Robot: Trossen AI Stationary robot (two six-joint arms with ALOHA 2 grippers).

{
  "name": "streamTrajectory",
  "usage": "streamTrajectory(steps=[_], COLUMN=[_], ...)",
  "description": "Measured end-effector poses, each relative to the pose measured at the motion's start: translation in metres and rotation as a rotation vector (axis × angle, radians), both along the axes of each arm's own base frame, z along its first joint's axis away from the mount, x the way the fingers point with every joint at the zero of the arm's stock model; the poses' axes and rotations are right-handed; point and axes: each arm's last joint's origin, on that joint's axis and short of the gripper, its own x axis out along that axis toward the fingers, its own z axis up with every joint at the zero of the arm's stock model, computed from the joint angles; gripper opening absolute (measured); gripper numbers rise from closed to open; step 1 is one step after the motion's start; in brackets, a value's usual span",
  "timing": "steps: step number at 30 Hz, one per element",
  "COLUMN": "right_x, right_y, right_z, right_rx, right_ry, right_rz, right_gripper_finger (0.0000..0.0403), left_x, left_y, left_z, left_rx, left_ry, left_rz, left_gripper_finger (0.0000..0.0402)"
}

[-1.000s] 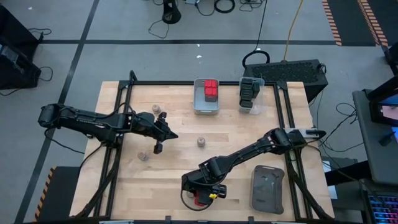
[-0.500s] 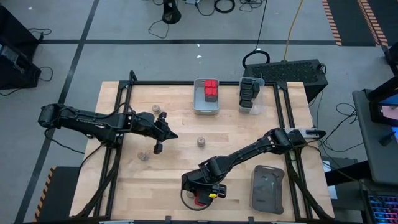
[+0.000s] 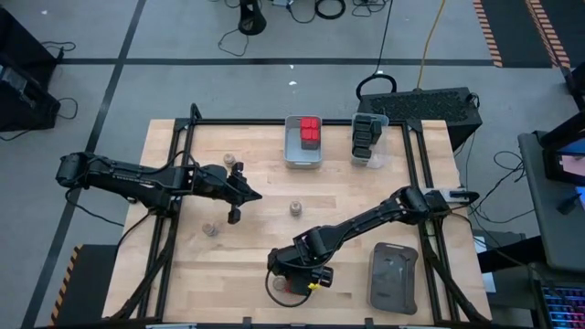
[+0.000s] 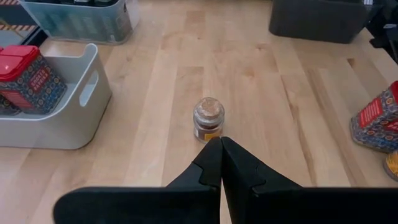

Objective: Sort spices by type
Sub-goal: Put the red seasoning can into the gray bin

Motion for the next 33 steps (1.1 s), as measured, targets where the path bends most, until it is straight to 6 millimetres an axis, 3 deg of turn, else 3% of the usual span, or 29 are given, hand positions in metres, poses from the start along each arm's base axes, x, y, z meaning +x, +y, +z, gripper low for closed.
streamTrajectory(steps=[8, 19, 25, 33], right_x=[-0.012, -0.018, -0.021, -0.035], right_y=[-0.006, -0.060, -0.105, -0.187], right_z=[0.008, 0.042, 0.070, 0.097], right_rx=[-0.042, -0.145, -0.119, -0.101], right_ry=[0.103, 0.117, 0.077, 0.102], right_rz=[-0.072, -0.280, -0.394, -0.630], right_gripper_finger=[0.0216, 0.0216, 0.0216, 0.0216], left_x=[0.000, 0.000, -0.001, -0.002], left_y=[0.000, 0.001, 0.001, 0.002], left_z=[0.000, -0.001, -0.001, -0.003], left_rx=[0.000, 0.013, 0.014, 0.019], left_ry=[0.005, 0.006, 0.018, 0.034], left_rz=[0.000, 0.026, 0.027, 0.035], left_gripper_finger=[0.0009, 0.0009, 0.0009, 0.0009])
